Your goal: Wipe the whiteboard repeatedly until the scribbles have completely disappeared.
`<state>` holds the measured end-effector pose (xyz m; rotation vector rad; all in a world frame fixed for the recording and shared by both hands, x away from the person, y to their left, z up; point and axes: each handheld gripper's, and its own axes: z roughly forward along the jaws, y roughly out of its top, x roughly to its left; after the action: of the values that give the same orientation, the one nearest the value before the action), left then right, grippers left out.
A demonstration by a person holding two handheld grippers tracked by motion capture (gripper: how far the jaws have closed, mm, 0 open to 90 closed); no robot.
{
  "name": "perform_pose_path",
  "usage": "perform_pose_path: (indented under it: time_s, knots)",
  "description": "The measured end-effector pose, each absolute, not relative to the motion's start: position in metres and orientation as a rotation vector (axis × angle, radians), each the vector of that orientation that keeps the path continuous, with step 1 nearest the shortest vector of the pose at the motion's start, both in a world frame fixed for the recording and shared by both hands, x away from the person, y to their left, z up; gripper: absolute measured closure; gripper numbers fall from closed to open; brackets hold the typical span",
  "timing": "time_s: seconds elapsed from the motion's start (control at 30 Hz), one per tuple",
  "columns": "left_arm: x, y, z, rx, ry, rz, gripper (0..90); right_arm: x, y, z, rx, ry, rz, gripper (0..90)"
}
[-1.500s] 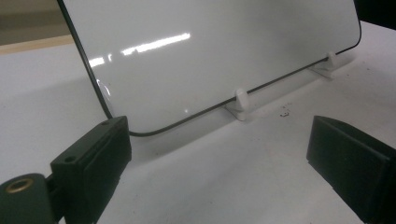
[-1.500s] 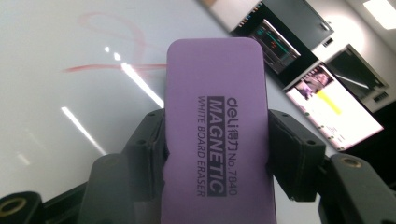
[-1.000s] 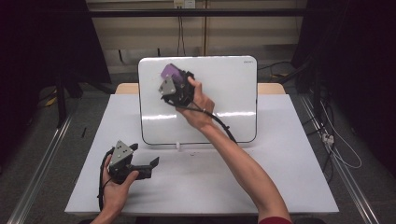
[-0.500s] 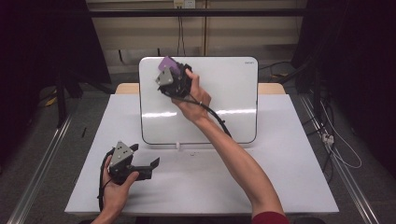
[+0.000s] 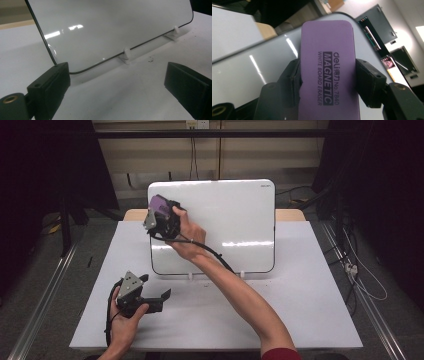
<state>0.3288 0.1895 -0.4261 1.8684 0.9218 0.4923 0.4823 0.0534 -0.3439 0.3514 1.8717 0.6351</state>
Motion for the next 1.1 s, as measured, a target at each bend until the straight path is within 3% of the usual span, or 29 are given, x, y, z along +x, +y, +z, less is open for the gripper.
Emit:
perform_pose_path:
  time_s: [0.17, 0.33, 0.57, 0.9, 1.1]
  knots:
    - [0.328, 0.189, -0.426, 1.872, 0.920, 0.492, 6.4, 0.475, 0.067, -0.350, 0.329, 1.880, 0.633, 41.9]
    - [0.328, 0.190, -0.426, 1.862, 0.927, 0.490, 6.4, 0.485, 0.053, -0.337, 0.432, 1.831, 0.631, 41.9]
    - [0.328, 0.191, -0.426, 1.870, 0.922, 0.493, 6.4, 0.501, -0.009, -0.314, 0.662, 1.748, 0.646, 42.0]
    - [0.329, 0.190, -0.426, 1.870, 0.922, 0.500, 6.4, 0.496, -0.119, -0.310, 0.900, 1.630, 0.649, 42.0]
    - [0.329, 0.188, -0.427, 1.873, 0.930, 0.496, 6.4, 0.483, -0.143, -0.312, 0.947, 1.646, 0.787, 41.9]
